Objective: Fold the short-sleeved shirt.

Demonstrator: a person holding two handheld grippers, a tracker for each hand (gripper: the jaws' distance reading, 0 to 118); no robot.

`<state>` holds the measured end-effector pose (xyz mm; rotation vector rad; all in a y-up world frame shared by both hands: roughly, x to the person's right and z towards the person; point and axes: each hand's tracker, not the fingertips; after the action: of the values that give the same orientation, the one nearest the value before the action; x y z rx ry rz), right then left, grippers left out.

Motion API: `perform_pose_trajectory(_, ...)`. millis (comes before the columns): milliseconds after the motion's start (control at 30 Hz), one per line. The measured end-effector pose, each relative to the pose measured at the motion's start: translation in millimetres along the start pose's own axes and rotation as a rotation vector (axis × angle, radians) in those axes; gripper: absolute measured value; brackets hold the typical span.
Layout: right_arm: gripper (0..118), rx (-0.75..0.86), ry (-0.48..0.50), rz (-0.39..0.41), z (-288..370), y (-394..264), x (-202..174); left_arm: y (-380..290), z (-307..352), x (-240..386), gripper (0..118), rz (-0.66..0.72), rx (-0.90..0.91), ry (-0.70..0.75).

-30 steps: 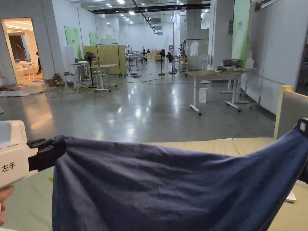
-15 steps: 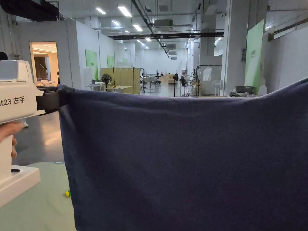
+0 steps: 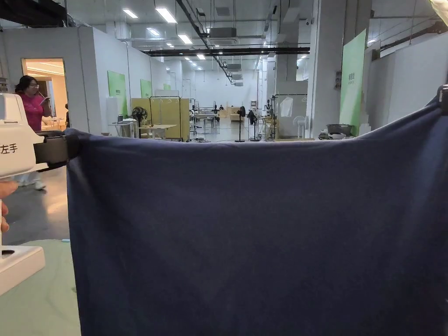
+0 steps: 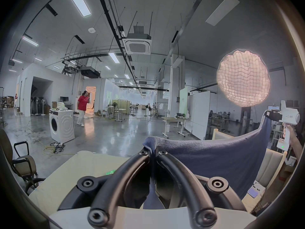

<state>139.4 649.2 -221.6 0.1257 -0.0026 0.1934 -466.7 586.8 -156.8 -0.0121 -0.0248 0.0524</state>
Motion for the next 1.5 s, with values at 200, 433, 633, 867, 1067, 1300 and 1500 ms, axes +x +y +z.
perform_pose_trajectory(200,1,-0.015,-0.019,0.036,-27.6,-2.1,-17.3,-3.0,-7.3,7.2,5,0.006,-0.018,0.015)
perform_pose_trajectory(433,1,-0.009,-0.054,0.13,-73.7,2.1,-42.2,-10.7,-82.0,-6.6,5,-0.014,-0.053,0.046)
perform_pose_trajectory(633,1,-0.028,-0.078,0.102,-117.0,5.2,-60.2,-16.2,-120.1,-2.2,5,0.076,-0.071,0.094)
perform_pose_trajectory(867,1,-0.076,-0.117,0.132,-163.8,-12.3,-78.5,-21.9,-172.8,-0.1,6,0.078,-0.091,0.106)
perform_pose_trajectory(1067,1,-0.116,-0.148,0.024,-207.4,-23.8,-82.7,-20.0,-216.4,-11.3,6,0.071,-0.112,0.141)
perform_pose_trajectory(1300,1,-0.111,-0.131,0.073,-230.9,-26.4,-101.9,-38.3,-246.0,-7.2,6,0.029,-0.16,0.155)
perform_pose_trajectory(1500,1,-0.174,-0.075,0.137,-236.6,-68.8,-113.0,-76.9,-255.4,-9.8,6,-0.008,-0.209,0.117)
